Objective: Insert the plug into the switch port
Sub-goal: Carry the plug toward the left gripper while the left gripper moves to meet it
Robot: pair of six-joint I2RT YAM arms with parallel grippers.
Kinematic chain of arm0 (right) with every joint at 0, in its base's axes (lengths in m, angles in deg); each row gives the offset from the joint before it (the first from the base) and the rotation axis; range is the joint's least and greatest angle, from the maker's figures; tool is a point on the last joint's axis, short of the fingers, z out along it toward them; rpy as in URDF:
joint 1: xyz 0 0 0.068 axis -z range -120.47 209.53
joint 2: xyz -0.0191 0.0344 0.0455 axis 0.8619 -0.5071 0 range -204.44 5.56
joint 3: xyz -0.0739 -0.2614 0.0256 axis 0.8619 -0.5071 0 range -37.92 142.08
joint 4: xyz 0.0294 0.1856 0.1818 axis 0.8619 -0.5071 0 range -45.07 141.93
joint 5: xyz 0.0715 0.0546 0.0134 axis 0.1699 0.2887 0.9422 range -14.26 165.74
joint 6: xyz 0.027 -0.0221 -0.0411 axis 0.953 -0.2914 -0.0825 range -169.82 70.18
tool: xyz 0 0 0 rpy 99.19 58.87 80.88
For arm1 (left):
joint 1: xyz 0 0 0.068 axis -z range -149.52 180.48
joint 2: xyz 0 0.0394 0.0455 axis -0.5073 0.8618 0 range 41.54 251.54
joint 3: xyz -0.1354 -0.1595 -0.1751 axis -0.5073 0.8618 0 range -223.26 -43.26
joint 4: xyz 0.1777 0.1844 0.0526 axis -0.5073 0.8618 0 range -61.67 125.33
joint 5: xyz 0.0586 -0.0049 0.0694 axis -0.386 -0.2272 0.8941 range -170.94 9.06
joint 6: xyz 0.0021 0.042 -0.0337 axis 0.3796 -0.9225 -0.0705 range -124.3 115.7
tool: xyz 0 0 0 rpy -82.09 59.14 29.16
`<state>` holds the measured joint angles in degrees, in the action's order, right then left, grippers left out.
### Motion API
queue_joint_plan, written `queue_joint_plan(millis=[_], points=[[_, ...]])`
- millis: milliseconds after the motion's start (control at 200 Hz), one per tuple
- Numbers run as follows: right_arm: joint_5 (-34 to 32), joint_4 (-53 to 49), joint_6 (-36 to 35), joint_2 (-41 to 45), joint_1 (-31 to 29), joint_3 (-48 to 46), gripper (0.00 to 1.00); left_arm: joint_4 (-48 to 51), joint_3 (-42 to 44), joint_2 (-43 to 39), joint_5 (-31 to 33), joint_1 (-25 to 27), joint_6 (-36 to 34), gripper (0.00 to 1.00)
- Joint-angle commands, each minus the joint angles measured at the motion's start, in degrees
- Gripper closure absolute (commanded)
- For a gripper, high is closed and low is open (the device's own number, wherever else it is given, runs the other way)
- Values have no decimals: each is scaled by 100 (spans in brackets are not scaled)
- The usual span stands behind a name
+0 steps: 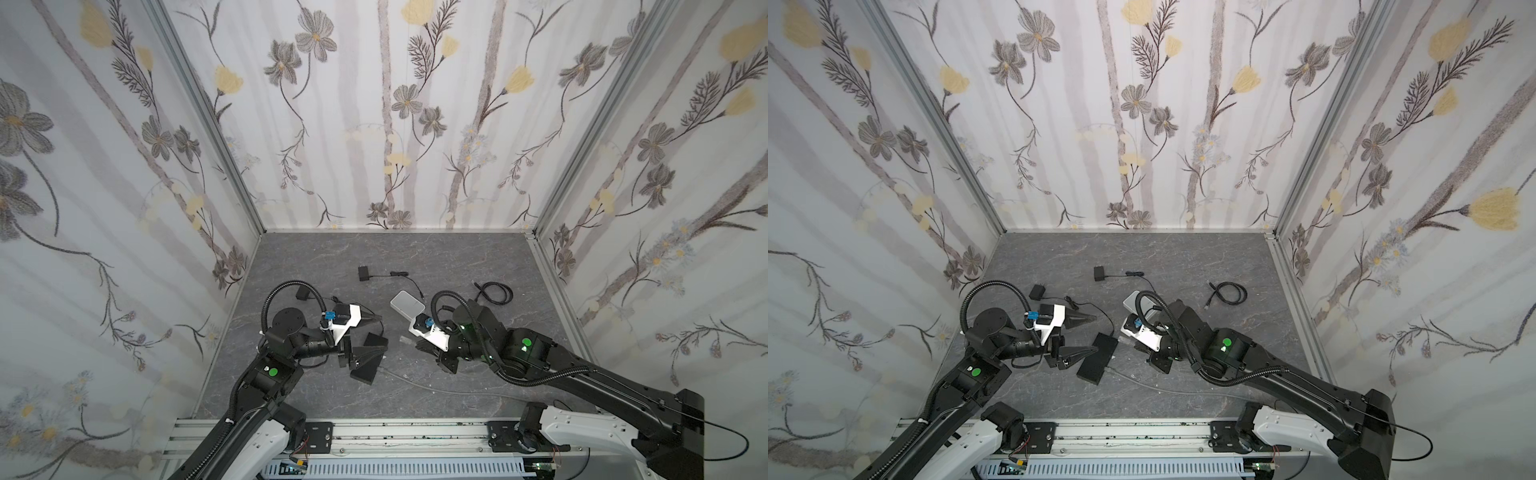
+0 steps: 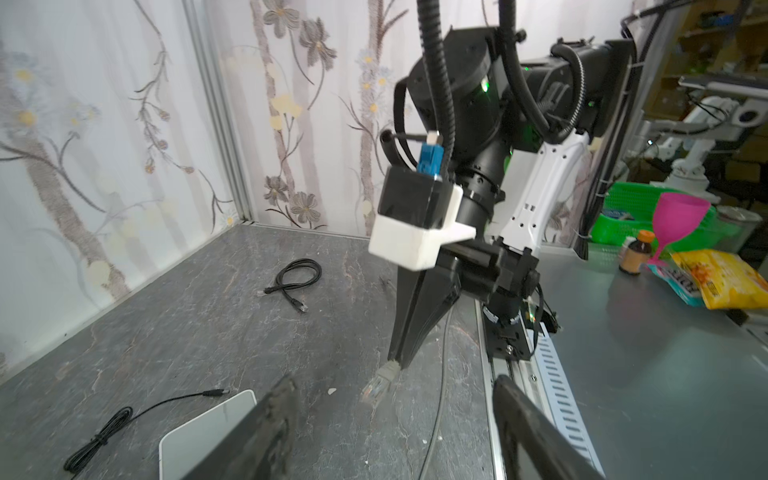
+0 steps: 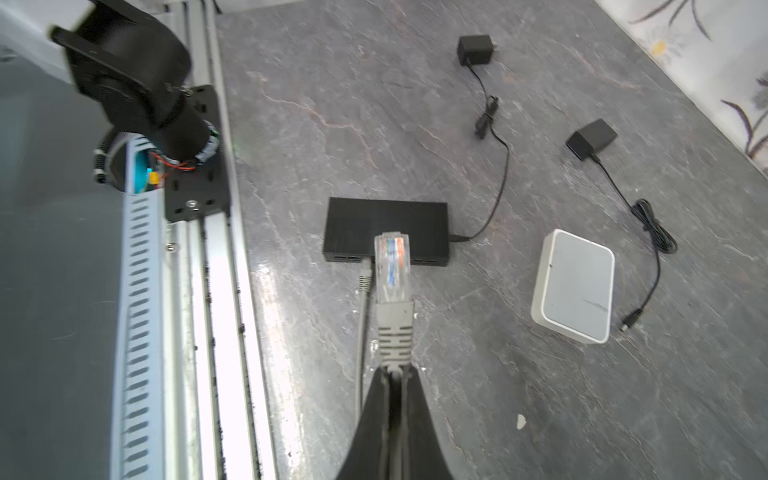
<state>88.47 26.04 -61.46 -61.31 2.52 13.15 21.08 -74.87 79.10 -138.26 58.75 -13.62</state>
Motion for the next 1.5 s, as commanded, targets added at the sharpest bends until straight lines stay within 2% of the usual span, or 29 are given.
queue_joint_plan(millis=[0,190,440,610,979,1499], points=[[606,123,-47,316,-71,-105,100,689,-103,-4,-280,148,-1114,35],[748,95,38,418,-268,-32,100,868,-151,191,-620,315,-1327,37],[644,193,37,83,-503,278,100,1359,-358,432,-640,421,-1587,48],[524,294,29,39,-521,358,100,1466,-401,462,-601,428,-1642,57],[449,302,109,-291,-534,474,100,1602,-433,408,-107,427,-1708,61],[459,407,126,-357,-533,570,100,1700,-495,498,-96,425,-1757,78]])
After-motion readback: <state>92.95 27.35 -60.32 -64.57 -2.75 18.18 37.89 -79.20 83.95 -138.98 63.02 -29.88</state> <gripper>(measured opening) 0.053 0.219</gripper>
